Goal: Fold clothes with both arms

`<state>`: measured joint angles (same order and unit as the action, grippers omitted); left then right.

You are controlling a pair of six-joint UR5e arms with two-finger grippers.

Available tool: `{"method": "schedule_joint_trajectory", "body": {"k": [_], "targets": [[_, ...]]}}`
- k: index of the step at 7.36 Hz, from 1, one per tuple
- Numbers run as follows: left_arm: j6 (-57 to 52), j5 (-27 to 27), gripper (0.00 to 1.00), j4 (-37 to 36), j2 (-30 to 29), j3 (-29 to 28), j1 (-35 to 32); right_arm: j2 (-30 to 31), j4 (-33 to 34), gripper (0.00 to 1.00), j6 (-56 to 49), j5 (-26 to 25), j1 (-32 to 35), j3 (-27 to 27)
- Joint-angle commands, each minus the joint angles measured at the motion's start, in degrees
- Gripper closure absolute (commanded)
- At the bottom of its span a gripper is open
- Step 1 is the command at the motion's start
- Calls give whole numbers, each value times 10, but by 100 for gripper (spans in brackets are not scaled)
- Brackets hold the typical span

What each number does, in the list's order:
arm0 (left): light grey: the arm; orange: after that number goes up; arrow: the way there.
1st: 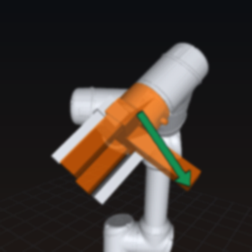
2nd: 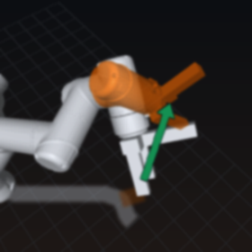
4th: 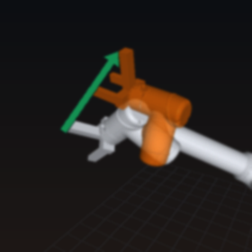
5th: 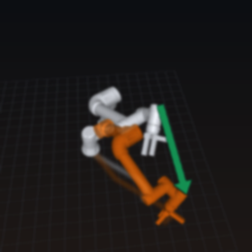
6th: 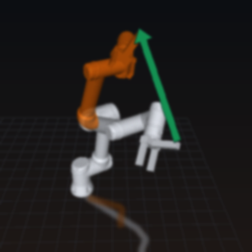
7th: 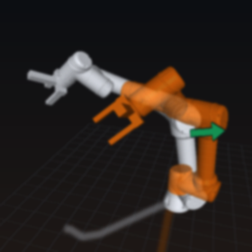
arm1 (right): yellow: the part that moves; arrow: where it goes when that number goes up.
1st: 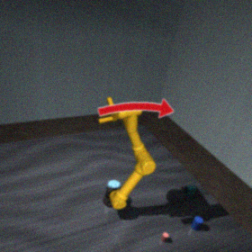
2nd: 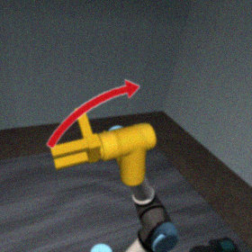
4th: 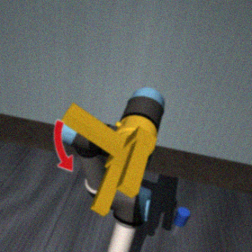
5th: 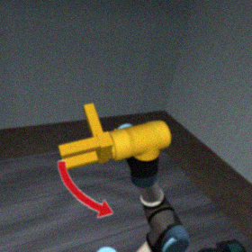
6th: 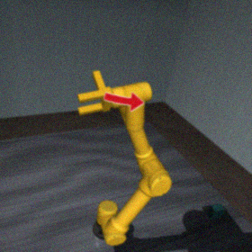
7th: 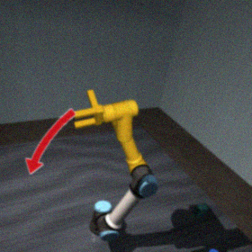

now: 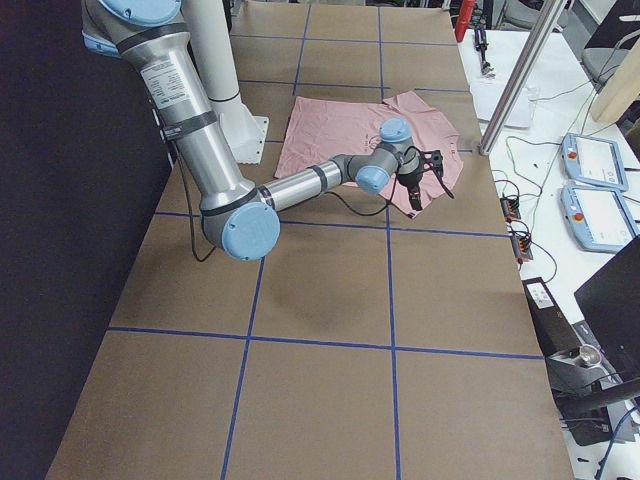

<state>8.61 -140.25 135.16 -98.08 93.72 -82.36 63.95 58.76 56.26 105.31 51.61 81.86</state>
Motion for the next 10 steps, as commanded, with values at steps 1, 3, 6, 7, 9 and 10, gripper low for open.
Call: {"method": "schedule_joint_trajectory", "body": {"k": [1, 3, 6, 7, 9, 10], "targets": [[0, 0, 0, 0, 0, 1, 0, -21, -1, 30, 17, -47, -31, -40], [0, -1, 0, 0, 0, 2, 0, -31, -10, 33, 16, -54, -41, -69], [0, 0, 0, 0, 0, 2, 0, -30, -25, 37, 17, -67, -51, -89], [1, -1, 0, -1, 0, 2, 0, -31, -25, 37, 17, -67, -53, -92], [0, 0, 0, 0, 1, 2, 0, -31, -25, 41, 17, -67, -53, -93], [-1, -1, 0, 0, 1, 2, 0, -32, -25, 41, 17, -66, -53, -92]]}}
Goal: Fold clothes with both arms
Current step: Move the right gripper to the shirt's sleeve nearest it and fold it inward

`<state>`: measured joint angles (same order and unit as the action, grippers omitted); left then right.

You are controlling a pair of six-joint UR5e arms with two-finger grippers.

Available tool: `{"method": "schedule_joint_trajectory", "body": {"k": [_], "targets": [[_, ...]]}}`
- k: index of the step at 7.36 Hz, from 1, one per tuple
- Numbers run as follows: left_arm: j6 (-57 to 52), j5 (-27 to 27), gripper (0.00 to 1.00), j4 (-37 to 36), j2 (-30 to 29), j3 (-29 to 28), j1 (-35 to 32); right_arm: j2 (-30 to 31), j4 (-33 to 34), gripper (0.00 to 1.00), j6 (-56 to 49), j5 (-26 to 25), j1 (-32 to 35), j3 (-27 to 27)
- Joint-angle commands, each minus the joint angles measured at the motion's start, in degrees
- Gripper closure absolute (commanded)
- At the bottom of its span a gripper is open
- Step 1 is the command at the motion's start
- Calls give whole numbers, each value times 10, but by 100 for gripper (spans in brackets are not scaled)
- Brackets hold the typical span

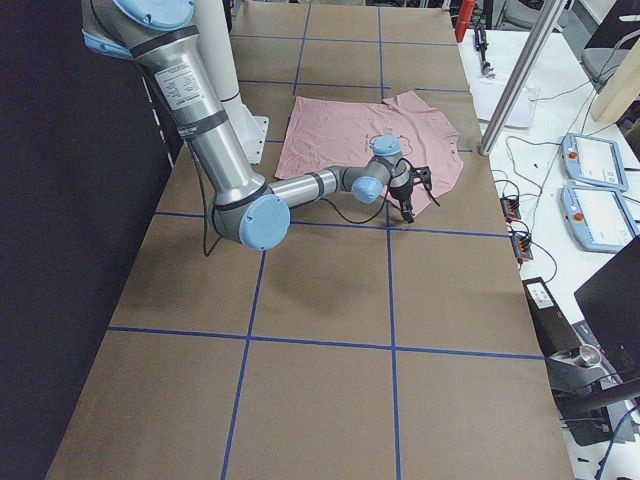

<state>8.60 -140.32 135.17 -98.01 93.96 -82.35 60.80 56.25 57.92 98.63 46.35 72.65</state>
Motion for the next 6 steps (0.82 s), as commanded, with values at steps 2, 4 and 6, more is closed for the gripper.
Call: {"method": "schedule_joint_trajectory", "body": {"k": [2, 4, 6], "targets": [[-2, 0, 0, 0, 0, -1, 0, -10, 0, 41, 2, 0, -1, -1], [-5, 0, 0, 0, 7, -1, 0, -11, 0, 42, 2, 0, -1, -1], [-6, 0, 0, 0, 8, 0, 0, -11, 0, 45, 2, 0, -1, -8]]}}
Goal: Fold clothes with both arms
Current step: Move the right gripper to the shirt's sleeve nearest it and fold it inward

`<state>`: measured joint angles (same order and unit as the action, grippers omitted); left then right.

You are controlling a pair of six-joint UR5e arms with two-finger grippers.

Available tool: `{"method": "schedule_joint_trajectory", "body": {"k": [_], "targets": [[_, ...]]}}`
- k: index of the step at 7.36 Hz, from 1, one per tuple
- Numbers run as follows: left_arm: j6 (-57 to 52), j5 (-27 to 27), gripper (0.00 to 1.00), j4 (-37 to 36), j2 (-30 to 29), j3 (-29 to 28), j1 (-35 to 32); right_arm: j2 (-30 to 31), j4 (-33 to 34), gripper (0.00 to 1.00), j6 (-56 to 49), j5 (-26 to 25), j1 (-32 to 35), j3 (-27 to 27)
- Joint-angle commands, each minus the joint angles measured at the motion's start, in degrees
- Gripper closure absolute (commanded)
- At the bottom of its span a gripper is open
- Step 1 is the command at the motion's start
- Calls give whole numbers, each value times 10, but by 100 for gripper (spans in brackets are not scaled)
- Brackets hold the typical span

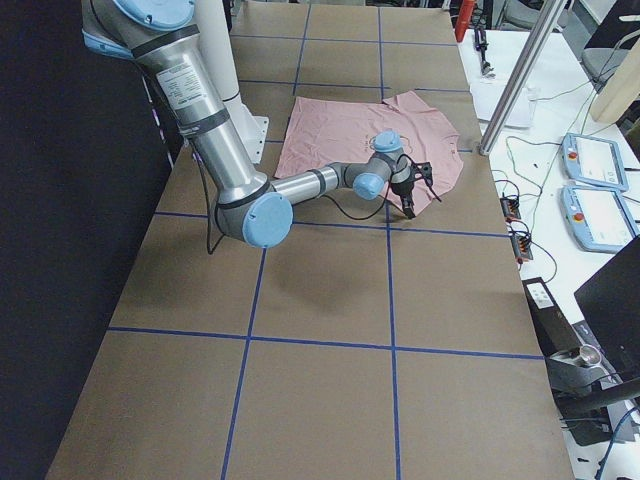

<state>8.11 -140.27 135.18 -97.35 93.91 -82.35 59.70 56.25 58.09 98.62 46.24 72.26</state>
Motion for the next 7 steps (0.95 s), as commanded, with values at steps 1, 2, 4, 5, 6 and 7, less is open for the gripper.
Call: {"method": "schedule_joint_trajectory", "body": {"k": [1, 2, 4, 5, 6, 7], "targets": [[-1, 0, 0, 0, 1, 0, 0, 0, 0, 45, -1, 0, 0, -6], [-2, 0, 0, 0, 1, 0, 0, 0, 0, 45, -1, 0, 0, -6], [-2, 0, 0, 0, 1, 0, 0, 0, 1, 100, 4, -1, -1, -6], [-2, 0, 0, 0, 1, 0, 0, 0, 2, 100, 2, -1, -1, -6], [-2, 0, 0, 0, 1, -1, 0, -7, 5, 100, 0, -1, -1, -5], [-2, 0, 0, 0, 2, 0, 0, -23, 11, 100, 4, 0, -1, -3]]}}
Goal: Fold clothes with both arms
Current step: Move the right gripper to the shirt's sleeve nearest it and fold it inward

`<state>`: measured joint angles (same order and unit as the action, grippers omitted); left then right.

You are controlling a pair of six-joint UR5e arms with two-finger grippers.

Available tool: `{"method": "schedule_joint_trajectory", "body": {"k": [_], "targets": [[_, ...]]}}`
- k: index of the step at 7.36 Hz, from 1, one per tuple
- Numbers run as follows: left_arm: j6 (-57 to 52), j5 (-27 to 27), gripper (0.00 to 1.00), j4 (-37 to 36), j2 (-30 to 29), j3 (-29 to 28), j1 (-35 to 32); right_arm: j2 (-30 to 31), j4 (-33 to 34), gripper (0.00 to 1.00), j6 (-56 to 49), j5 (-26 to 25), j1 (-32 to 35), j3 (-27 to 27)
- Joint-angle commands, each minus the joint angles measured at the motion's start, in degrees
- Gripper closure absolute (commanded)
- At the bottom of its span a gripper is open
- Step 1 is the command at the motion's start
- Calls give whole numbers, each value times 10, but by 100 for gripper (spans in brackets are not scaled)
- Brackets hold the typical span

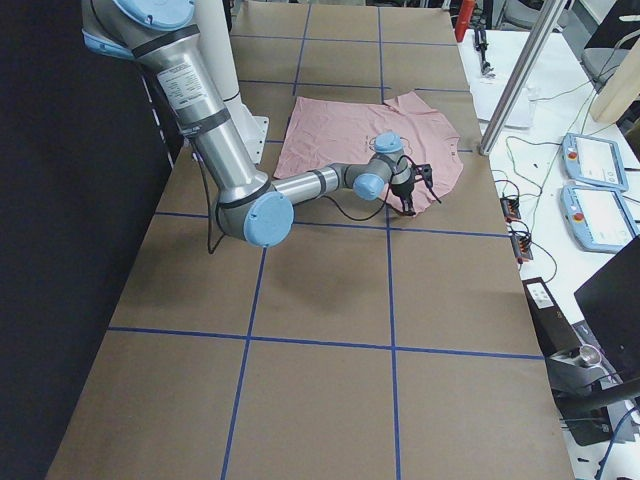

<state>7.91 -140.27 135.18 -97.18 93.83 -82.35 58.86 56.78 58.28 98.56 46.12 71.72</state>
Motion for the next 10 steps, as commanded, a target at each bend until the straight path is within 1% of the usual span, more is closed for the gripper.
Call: {"method": "schedule_joint_trajectory", "body": {"k": [1, 2, 3, 4, 5, 6, 7, 8, 9, 10], "targets": [[1, 0, 0, 0, 1, 0, 0, -33, 37, 100, 7, 0, 0, 12], [0, 0, 0, 0, 5, 1, 0, -64, 96, 100, 11, -4, 0, 24], [1, 0, 0, 0, 5, 1, 0, -99, 155, 100, 30, -26, -10, 28], [1, 0, 0, 0, 5, 1, 0, -132, 186, 100, 41, -53, -29, 22], [3, 0, 0, 0, 5, 0, 0, -159, 191, 100, 88, -72, -50, 4], [4, 0, 0, 0, 5, 0, 0, -209, 190, 100, 110, -99, -67, -53], [4, 0, 0, 0, 6, 0, 0, -234, 185, 100, 114, -130, -81, -88], [4, 0, 0, 0, 6, 0, 0, -237, 185, 100, 113, -134, -90, -88], [7, 0, 0, 0, 5, -1, 0, -237, 178, 70, 113, -134, -94, -88], [8, 0, 0, 0, 6, -2, 0, -234, 158, 1, 105, -134, -99, -88]]}}
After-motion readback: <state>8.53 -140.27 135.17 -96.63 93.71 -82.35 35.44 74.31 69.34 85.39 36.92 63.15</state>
